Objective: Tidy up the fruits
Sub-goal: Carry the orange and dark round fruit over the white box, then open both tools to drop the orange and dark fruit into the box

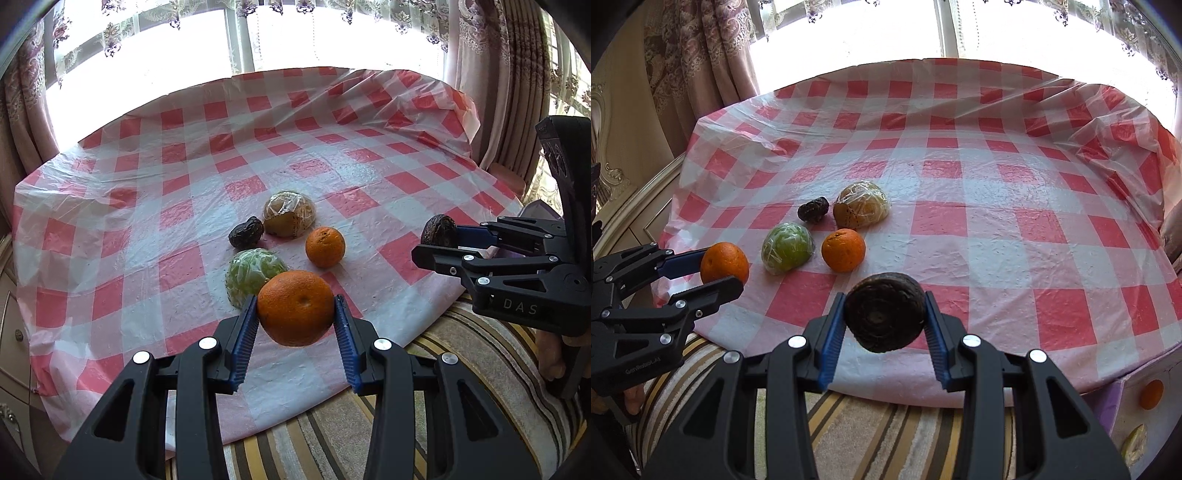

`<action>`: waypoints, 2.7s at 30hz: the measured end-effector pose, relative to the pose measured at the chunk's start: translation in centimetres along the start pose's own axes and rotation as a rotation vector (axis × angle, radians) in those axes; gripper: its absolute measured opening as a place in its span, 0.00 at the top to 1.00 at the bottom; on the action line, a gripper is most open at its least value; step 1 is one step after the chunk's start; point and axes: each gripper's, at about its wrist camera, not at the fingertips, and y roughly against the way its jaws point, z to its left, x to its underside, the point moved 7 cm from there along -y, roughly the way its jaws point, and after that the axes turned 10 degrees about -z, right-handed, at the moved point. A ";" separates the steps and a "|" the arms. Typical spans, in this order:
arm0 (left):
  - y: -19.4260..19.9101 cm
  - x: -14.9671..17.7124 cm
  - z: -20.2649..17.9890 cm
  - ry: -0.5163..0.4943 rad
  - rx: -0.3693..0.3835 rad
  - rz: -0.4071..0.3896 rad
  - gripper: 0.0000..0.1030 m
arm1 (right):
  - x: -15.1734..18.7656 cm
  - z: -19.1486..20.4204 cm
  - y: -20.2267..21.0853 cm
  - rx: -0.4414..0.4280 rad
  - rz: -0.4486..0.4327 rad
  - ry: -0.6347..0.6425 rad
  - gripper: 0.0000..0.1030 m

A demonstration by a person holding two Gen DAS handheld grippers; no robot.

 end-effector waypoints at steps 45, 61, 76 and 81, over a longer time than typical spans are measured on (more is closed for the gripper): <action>-5.9 -5.0 -29.2 -0.389 0.483 0.053 0.62 | 8.3 -28.4 10.0 0.394 0.121 -0.305 0.60; -11.1 -2.5 -36.4 -0.563 0.573 0.133 0.62 | 10.8 -31.7 8.7 0.413 0.201 -0.340 0.60; -12.2 -2.7 -36.9 -0.549 0.576 0.129 0.60 | 10.5 -32.6 9.5 0.424 0.169 -0.379 0.42; -12.1 -3.1 -36.4 -0.519 0.584 0.116 0.58 | 10.5 -32.9 10.2 0.446 0.156 -0.388 0.41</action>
